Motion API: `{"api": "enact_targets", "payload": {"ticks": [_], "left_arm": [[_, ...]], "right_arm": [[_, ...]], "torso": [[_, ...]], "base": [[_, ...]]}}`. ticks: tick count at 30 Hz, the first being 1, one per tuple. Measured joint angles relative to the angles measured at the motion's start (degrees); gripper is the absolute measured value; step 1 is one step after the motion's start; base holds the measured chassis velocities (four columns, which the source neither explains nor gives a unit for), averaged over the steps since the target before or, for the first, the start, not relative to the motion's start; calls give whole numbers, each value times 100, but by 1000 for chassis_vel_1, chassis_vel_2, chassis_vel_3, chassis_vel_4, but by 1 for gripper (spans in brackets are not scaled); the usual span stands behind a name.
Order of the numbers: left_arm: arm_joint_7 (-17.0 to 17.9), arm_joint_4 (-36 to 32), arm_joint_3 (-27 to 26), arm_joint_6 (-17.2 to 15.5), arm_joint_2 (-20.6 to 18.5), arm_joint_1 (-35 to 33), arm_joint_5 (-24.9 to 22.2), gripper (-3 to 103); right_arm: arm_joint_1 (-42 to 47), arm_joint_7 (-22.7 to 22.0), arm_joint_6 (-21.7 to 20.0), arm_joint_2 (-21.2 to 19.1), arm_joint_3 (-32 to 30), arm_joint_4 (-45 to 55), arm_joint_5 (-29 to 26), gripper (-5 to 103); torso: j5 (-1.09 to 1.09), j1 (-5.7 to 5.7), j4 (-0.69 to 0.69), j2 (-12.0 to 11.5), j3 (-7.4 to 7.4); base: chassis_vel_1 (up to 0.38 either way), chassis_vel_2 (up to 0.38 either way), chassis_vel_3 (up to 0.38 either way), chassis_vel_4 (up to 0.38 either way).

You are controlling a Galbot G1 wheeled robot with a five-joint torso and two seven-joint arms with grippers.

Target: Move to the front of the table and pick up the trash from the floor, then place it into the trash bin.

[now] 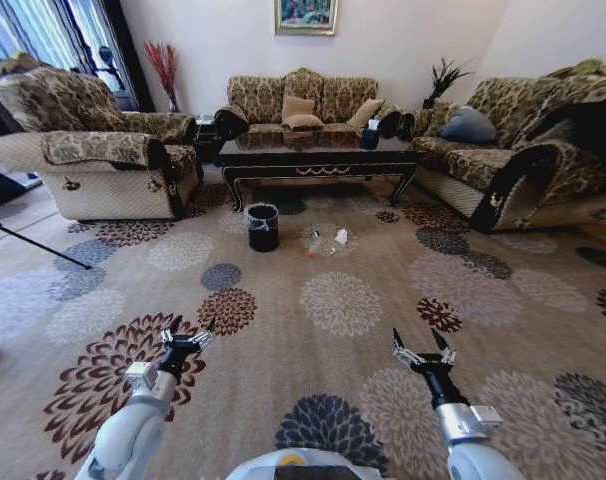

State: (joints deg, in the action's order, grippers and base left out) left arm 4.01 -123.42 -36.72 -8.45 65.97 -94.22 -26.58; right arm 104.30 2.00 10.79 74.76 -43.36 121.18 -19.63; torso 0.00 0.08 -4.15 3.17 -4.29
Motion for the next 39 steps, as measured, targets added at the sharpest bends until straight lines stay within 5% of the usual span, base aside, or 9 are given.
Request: {"api": "enact_targets", "payload": {"ticks": [17, 33, 38, 39], "left_arm": [[1, 15, 65, 3, 26, 9, 32, 100], [144, 30, 93, 240, 65, 16, -15, 100], [85, 91, 55, 345, 87, -65, -5, 100], [82, 91, 55, 353, 94, -66, 0, 100]], "right_arm": [[56, 25, 28, 65, -3, 4, 22, 100], [125, 139, -20, 103, -28, 236, -147, 103], [100, 177, 17, 106, 18, 171, -97, 86], [99, 173, 16, 104, 25, 167, -91, 90]], "torso": [[1, -7, 0, -320, 346], [0, -8, 0, -320, 351], [0, -8, 0, -320, 340], [0, -8, 0, -320, 339]], "base": [[0, 0, 0, 0], [0, 0, 0, 0], [0, 0, 0, 0], [0, 0, 0, 0]]}}
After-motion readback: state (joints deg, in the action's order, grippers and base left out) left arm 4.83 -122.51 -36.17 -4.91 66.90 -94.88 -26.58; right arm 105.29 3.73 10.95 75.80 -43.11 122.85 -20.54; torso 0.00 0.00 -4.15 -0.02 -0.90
